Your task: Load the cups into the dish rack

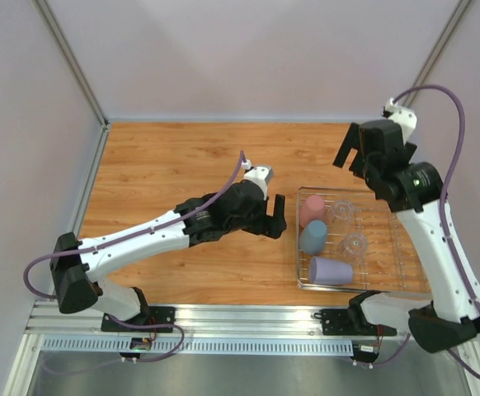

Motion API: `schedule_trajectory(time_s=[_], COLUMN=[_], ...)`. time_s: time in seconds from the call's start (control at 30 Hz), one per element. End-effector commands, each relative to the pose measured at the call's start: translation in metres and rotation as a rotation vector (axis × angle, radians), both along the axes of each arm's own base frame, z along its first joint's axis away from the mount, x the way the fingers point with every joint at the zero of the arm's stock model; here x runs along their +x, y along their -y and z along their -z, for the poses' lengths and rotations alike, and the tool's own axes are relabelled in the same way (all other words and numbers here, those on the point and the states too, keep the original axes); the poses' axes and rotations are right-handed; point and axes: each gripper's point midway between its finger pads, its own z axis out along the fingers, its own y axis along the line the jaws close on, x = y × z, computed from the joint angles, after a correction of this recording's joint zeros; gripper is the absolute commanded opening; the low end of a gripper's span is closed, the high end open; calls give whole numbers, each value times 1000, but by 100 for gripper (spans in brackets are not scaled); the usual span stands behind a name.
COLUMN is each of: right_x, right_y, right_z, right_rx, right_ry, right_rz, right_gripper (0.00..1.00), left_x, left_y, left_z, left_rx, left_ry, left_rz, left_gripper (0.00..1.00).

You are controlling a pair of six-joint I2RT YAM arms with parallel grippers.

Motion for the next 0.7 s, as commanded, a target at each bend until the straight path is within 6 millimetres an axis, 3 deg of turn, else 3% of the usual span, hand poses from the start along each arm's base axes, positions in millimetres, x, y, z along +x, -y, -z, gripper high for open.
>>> schedule_trajectory(time_s=[0.0,0.03,0.1,0.2,0.27,0.43,0.47,0.67], right_x=[32,34,34,23,3,-38,-45,-67], right_y=[-11,-8,-2,14,38,66,72,70], right_z=[-22,-24,-25,-19,-13,7,5,12], right_rx=[-112,-119,-110,-85,-62,14,12,12], right_ry=[-48,-56,-65,-53,-26,5,15,-29], right_rz=[-194,-183,-159,-94,-24,48,63,41], right_gripper=[100,100,100,100,100,100,100,100], left_x=[-2,0,-6,-11,-22,-48,-48,-56], left_y=[5,11,15,25,36,69,74,89], left_z=[1,-8,7,7,5,-11,-4,21], left_rx=[83,80,157,188,182,102,115,205], left_ry=[22,36,25,42,54,71,73,29], left_rz=[-71,-77,-88,-98,-82,-43,-49,-104], left_gripper=[95,95,94,93,93,88,85,78])
